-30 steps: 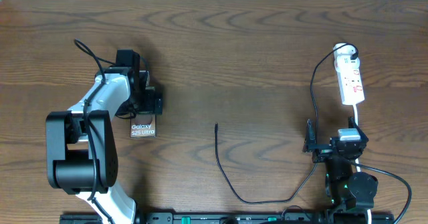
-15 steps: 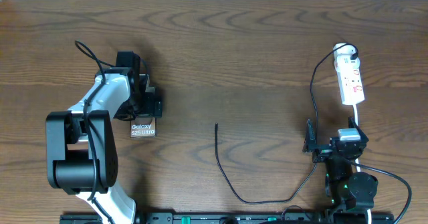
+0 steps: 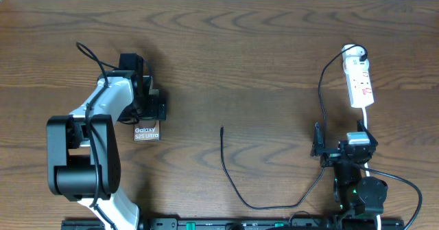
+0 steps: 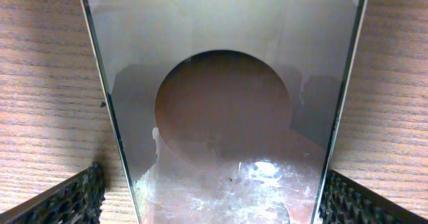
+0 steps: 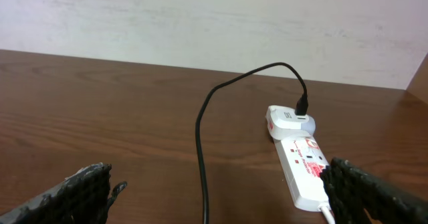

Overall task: Plug charger to phone and switch on socket
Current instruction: 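Close the left gripper on the phone's long edges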

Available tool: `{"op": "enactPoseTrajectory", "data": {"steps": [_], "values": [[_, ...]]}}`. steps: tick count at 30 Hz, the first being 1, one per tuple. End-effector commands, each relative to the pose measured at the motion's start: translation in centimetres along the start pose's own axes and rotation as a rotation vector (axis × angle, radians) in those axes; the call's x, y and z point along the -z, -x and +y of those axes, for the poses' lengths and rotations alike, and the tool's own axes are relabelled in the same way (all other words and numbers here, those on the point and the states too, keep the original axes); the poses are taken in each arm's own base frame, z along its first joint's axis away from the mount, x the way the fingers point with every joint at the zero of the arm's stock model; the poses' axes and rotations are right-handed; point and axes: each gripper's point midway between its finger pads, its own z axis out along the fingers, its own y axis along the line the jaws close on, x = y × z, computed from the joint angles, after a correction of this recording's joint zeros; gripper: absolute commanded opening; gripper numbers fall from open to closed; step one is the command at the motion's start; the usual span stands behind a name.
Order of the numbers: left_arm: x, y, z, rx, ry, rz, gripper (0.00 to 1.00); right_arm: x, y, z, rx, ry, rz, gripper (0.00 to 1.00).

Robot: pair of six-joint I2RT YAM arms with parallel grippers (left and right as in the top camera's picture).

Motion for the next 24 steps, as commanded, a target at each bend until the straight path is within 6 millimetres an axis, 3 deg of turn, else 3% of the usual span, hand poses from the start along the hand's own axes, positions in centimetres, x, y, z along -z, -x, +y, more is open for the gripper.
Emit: {"op": "enactPoseTrajectory", "data": {"steps": [1,24], "values": [[-2.64,-2.41,-0.87,0.001,-0.057,0.081,0.98,-0.01,-0.12,0.29,0.011,0.008,0.004,0.99],[-2.69,-2.88,-0.84,0.002,-0.056,0.098,0.99,-0.01,-0.12,0.29,0.011,0.008,0.004,0.99]]}}
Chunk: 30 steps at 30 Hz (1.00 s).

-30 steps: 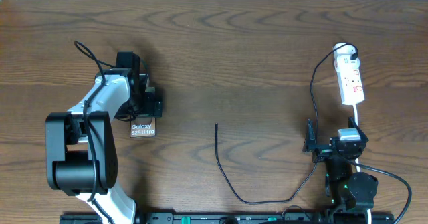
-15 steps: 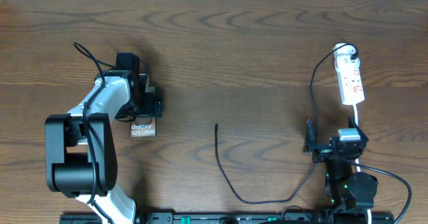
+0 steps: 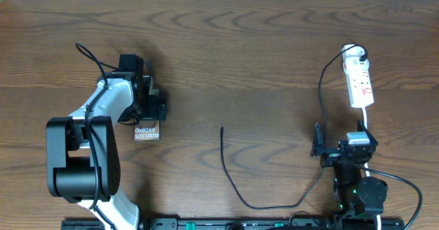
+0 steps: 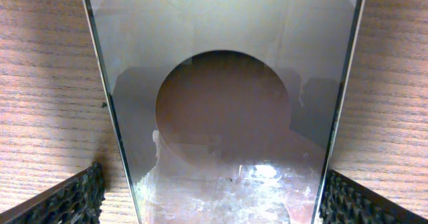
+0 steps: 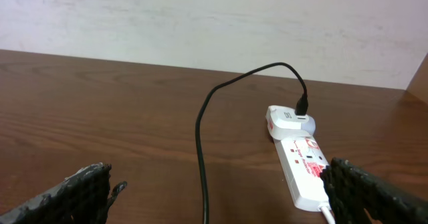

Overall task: Plug charger to phone and switch on socket
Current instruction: 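Close the left gripper on the phone's long edges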

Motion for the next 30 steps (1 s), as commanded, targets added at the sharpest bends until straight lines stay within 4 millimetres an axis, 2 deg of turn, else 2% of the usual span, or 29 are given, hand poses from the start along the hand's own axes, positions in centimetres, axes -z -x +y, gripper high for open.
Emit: {"op": "enactPoseTrajectory", "data": {"steps": [1,5,12,21,30], "values": [[-2.63,-2.88,-0.86,0.003,-0.057,0.109,0.99,-0.01,-0.12,0.29,0.011,0.008,0.004,0.99],[-2.63,-2.87,-0.86,0.003,-0.057,0.109,0.98,-0.01,-0.12,0.29,0.011,0.008,0.004,0.99],[-2.63,-2.88,-0.86,0.004,-0.056,0.109,0.79,-0.01,-0.12,0.29,0.011,0.008,0.004,0.99],[-2.63,-2.88,-0.86,0.004,-0.056,0.109,0.75,-0.01,-0.12,0.29,0.011,0.008,0.004,0.99],[-2.63,-2.87,-0.86,0.004,-0.056,0.109,0.75,-0.01,-0.12,0.29,0.011,0.008,0.004,0.99]]}}
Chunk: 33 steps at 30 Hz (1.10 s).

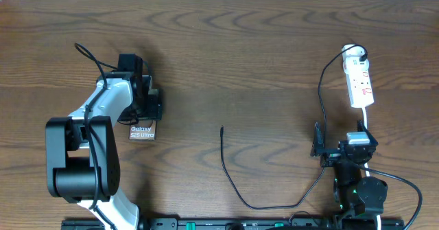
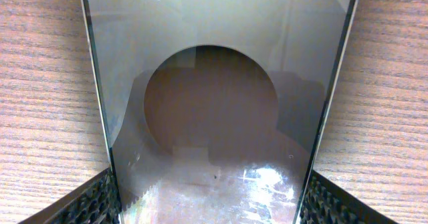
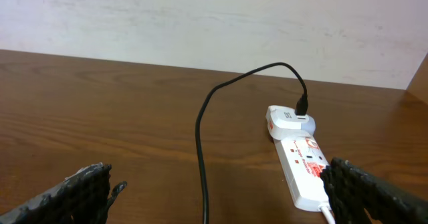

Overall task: Plug charger to phone and switch on socket
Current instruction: 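Close the left gripper on the phone's long edges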

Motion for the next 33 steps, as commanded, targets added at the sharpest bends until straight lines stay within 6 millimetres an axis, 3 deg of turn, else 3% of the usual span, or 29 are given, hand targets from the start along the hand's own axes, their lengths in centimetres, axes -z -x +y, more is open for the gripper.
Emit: {"op": "enactPoseTrajectory", "data": {"steps": [1,33], "values": [[-2.64,-3.02,-0.91,0.004,-0.057,0.115,0.75,-0.01,-0.12,0.29,0.011,0.008,0.004,0.99],[-2.64,-3.02,-0.91,0.004,-0.057,0.115,0.68,-0.01,-0.12,0.29,0.011,0.008,0.004,0.99]]}}
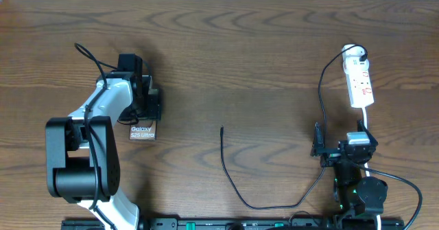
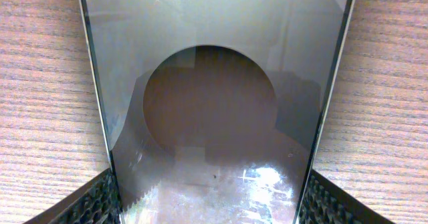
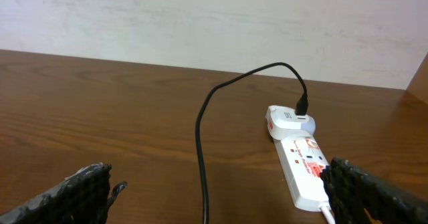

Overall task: Plug charger to phone and switch on socket
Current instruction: 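Close the left gripper on the phone's long edges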

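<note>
The phone [image 1: 142,130], glossy and marked Galaxy S25 Ultra, lies flat on the table at the left. It fills the left wrist view [image 2: 214,50]. My left gripper [image 1: 145,110] is over its far half, and both pads press the phone's long edges [image 2: 207,200]. A black charger cable [image 1: 236,189] curves over the table's front, its free plug end [image 1: 221,128] lying loose at the centre. The other end goes into a white adapter [image 3: 289,120] on the white power strip [image 1: 360,82] [image 3: 304,167]. My right gripper [image 1: 343,146] [image 3: 227,197] stands open at the front right, holding nothing.
The wooden table [image 1: 260,58] meets a pale wall [image 3: 200,23] at the back. The cable's rising run [image 3: 200,157] passes between my right gripper's fingers and on to the strip. The strip's own white lead [image 1: 366,123] runs toward the right arm's base.
At first my left gripper's pads stood a little off the phone's edges, the phone lying slightly askew. By 1.1 s ago the pads were against both edges and the phone had shifted a little to the left. The right arm and the cable have stayed put.
</note>
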Available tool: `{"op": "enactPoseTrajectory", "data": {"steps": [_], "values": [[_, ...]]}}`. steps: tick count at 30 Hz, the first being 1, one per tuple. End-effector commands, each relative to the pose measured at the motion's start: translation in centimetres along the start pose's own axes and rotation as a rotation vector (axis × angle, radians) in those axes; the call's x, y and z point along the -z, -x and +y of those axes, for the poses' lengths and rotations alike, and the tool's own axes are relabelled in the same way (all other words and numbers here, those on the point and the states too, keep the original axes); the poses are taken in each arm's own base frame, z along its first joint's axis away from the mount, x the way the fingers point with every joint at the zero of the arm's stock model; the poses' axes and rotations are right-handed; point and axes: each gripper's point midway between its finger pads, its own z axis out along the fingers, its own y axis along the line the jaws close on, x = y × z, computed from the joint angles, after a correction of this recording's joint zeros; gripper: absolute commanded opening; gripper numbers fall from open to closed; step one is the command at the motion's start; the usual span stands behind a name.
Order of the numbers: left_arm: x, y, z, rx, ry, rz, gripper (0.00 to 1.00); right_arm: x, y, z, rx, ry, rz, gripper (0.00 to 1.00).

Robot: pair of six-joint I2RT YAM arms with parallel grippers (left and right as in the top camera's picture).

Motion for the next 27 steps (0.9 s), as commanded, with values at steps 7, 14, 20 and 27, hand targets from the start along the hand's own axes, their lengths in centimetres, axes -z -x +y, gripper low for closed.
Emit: {"op": "enactPoseTrajectory", "data": {"steps": [7,14,20,27], "values": [[-2.65,-3.03,-0.87,0.006,-0.054,0.115,0.57,-0.01,-0.12,0.29,0.011,0.008,0.004,0.99],[-2.66,-3.01,-0.87,0.006,-0.054,0.114,0.38,-0.01,-0.12,0.29,0.011,0.008,0.004,0.99],[-2.68,-2.8,-0.88,0.013,-0.054,0.106,0.08,-0.01,-0.12,0.29,0.011,0.008,0.004,0.99],[-2.67,-2.82,-0.87,0.013,-0.054,0.107,0.08,-0.01,-0.12,0.29,0.011,0.008,0.004,0.99]]}}
